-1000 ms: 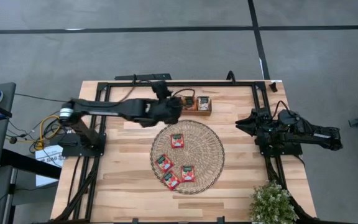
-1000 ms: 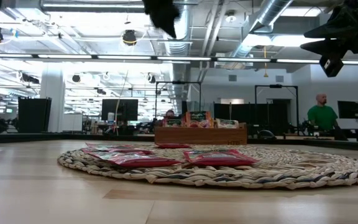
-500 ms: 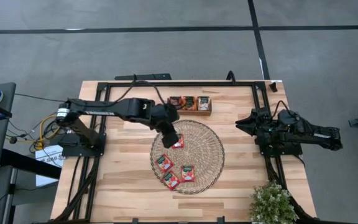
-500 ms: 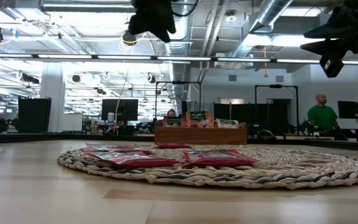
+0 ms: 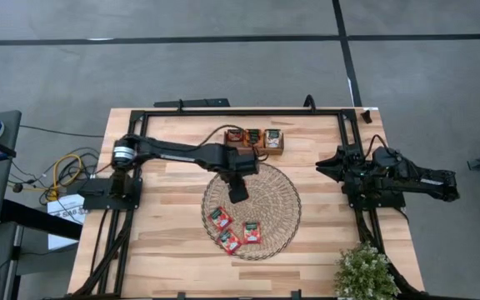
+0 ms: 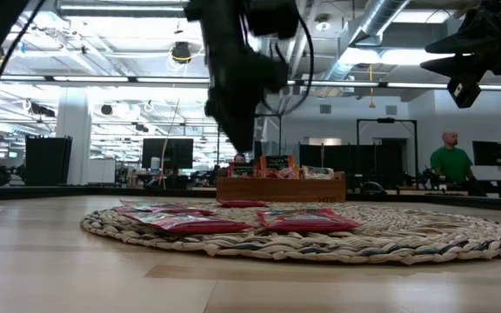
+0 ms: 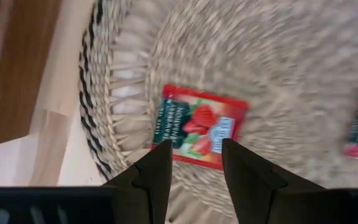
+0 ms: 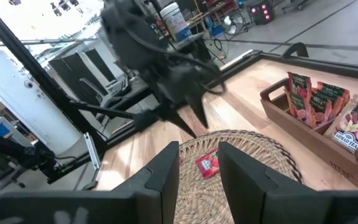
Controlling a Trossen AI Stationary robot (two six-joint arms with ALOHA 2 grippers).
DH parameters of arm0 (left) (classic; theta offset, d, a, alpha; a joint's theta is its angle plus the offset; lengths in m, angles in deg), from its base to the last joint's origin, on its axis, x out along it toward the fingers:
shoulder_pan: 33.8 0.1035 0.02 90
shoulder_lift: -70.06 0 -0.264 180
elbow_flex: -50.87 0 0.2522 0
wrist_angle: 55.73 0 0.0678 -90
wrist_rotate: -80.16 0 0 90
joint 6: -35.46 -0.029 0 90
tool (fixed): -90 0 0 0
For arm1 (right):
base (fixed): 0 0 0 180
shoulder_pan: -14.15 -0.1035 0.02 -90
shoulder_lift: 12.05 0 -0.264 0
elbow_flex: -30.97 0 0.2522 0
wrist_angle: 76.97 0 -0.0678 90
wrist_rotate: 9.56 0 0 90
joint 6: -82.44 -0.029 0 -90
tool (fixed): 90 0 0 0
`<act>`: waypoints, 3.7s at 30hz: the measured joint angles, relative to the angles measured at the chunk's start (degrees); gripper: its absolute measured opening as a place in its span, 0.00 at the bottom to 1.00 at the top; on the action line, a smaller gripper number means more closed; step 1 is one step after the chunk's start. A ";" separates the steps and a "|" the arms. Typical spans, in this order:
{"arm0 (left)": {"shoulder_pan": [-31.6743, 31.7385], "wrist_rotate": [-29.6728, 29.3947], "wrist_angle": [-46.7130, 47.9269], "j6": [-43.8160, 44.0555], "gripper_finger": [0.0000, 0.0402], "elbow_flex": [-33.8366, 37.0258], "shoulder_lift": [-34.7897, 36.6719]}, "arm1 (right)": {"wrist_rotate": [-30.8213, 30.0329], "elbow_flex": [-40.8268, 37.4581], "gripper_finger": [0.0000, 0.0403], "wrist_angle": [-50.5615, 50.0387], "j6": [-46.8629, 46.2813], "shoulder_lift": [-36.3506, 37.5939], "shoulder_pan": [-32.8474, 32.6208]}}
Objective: Pick & Place Tea
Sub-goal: Put the red tea bag into the left slot of the wooden organizer
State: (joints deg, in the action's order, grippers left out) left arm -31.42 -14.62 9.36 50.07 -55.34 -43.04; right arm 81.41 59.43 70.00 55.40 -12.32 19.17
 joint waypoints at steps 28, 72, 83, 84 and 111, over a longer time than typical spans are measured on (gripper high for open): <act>3.78 0.46 -2.71 -11.55 0.33 -0.02 -6.53 | 0.07 0.00 0.26 -0.38 0.50 0.00 0.00; 3.69 -0.43 -2.16 -14.84 0.57 0.02 -9.22 | 0.20 0.00 0.25 -0.37 0.50 0.00 -0.02; 3.62 1.61 -2.59 -16.29 0.57 0.00 -7.44 | 0.20 0.00 0.25 -0.37 0.50 0.02 -0.02; 3.62 2.04 -2.81 -16.73 0.57 0.00 -7.10 | 0.20 0.00 0.25 -0.39 0.50 0.02 0.00; 4.39 6.03 -5.52 -21.63 0.46 -0.02 -8.91 | -0.87 0.00 0.26 -0.38 0.50 0.01 -0.02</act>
State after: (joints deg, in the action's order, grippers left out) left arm -27.03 -8.59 3.83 28.44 -55.36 -51.95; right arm 80.54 59.43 69.62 55.89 -12.31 19.14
